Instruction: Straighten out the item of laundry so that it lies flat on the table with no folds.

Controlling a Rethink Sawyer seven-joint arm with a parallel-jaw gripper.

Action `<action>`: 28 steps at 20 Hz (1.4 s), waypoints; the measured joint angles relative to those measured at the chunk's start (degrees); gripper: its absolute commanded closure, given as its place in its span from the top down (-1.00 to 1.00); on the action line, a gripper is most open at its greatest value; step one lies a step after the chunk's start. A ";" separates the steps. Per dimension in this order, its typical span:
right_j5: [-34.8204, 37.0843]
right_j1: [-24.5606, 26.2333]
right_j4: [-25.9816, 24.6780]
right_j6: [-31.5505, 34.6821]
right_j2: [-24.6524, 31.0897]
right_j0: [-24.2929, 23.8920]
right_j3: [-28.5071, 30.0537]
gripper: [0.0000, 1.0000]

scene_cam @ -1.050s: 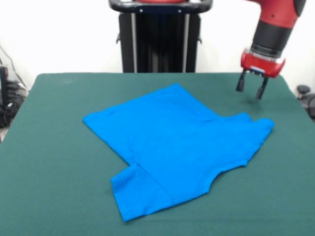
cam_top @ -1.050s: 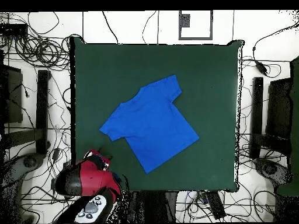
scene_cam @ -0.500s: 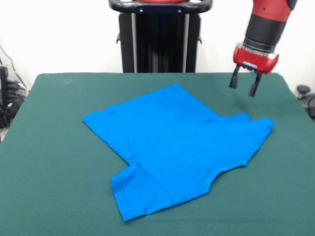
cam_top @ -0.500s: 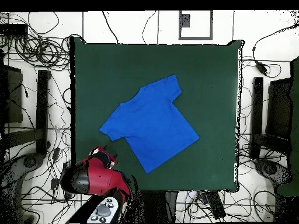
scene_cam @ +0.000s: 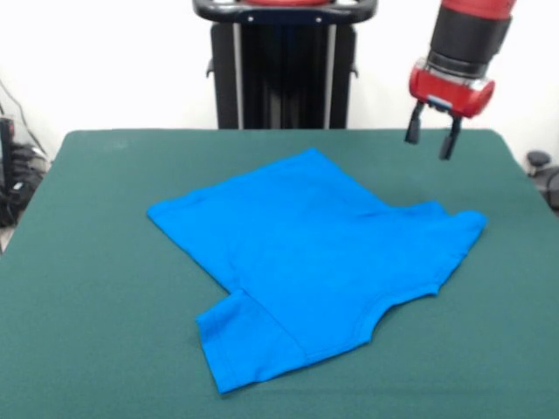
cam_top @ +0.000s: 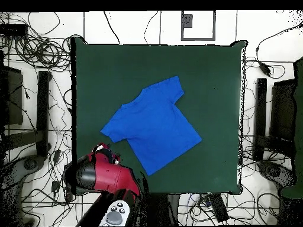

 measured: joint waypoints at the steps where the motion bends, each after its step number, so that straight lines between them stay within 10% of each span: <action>1: 0.94 -0.19 -0.01 0.00 -0.17 0.05 -0.46 1.00; 28: 7.22 8.78 0.14 0.00 -4.60 -1.03 -20.92 1.00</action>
